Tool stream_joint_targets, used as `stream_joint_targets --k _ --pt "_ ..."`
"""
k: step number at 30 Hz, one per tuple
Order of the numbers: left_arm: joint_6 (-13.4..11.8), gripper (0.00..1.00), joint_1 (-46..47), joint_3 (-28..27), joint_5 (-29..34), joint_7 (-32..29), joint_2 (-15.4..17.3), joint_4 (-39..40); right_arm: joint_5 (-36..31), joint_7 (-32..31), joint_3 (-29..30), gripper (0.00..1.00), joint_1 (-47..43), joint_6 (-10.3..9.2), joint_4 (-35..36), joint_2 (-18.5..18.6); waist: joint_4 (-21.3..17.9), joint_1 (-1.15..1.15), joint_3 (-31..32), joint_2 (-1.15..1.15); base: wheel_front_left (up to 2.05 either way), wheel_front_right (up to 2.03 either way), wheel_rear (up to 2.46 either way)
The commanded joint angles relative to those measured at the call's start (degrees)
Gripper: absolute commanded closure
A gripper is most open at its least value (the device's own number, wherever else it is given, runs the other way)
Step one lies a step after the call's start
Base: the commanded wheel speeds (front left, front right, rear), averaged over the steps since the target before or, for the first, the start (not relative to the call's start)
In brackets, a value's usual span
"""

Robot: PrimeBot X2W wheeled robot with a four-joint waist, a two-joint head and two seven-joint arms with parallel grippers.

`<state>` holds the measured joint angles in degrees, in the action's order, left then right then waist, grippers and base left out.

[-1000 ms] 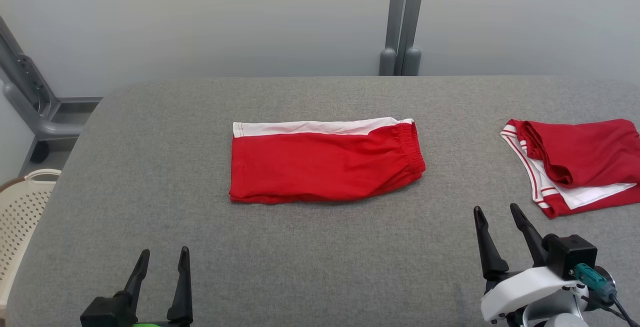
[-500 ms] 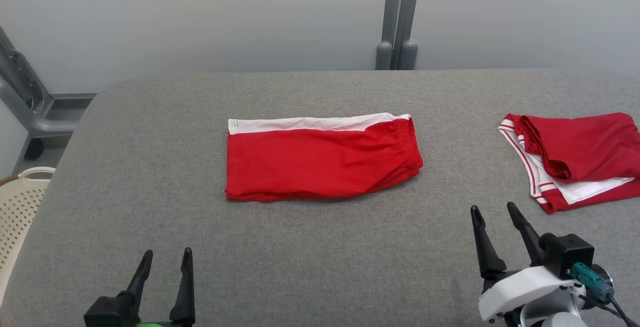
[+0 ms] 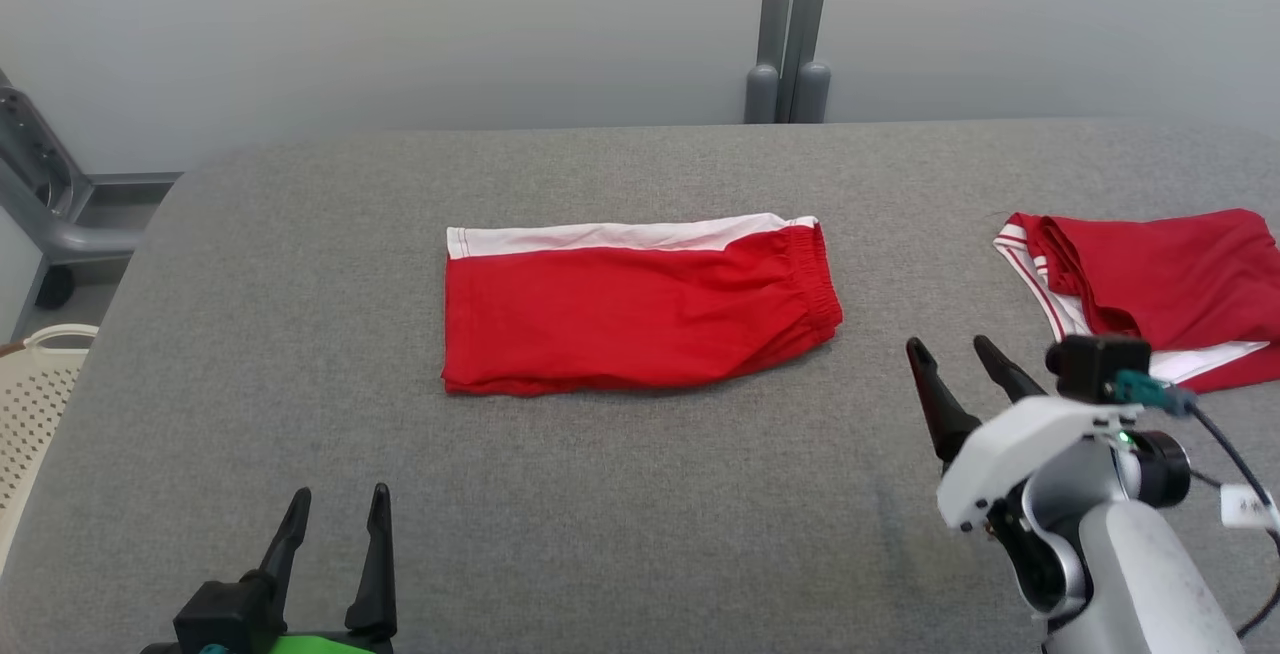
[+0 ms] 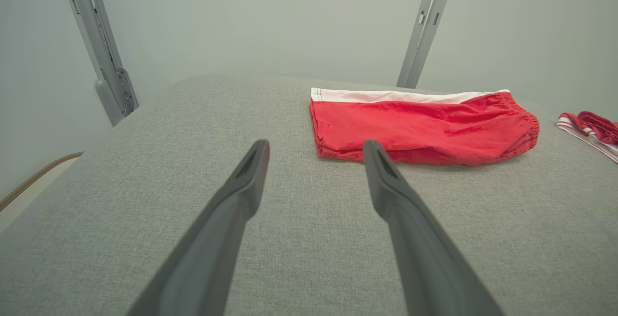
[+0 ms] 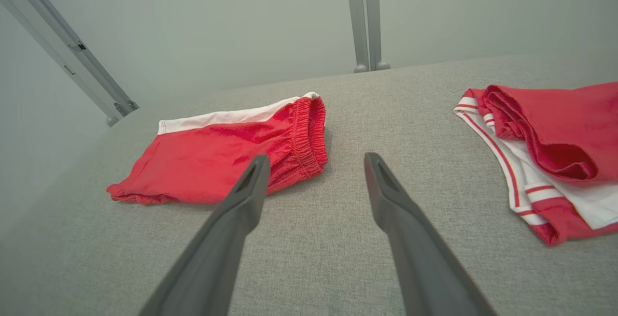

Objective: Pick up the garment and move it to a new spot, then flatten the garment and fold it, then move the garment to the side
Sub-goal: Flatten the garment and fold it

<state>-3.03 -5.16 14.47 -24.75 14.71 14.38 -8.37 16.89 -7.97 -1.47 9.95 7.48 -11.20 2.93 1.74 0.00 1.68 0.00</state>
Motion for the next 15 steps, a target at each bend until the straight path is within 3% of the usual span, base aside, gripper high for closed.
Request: stream_joint_targets --k 1,9,15 --pt "-0.25 0.0 1.21 0.15 0.13 0.02 -0.12 0.12 -0.37 -3.86 -0.04 0.0 2.58 0.01 -1.04 -0.05 0.26 0.0 -0.39 0.0 0.0 0.0 0.0" --pt "0.59 0.0 3.52 1.89 0.67 -0.16 -1.01 -0.13 -7.7 -25.54 4.94 0.0 17.25 0.01 -8.3 -0.05 2.49 0.0 -3.92 0.0 0.0 0.0 0.0" --pt "1.68 0.0 6.12 3.71 1.14 -0.07 -2.04 -1.11 -10.87 -31.93 7.76 0.0 26.76 0.01 -14.74 0.01 5.45 0.0 -7.69 0.0 0.0 0.0 0.0"
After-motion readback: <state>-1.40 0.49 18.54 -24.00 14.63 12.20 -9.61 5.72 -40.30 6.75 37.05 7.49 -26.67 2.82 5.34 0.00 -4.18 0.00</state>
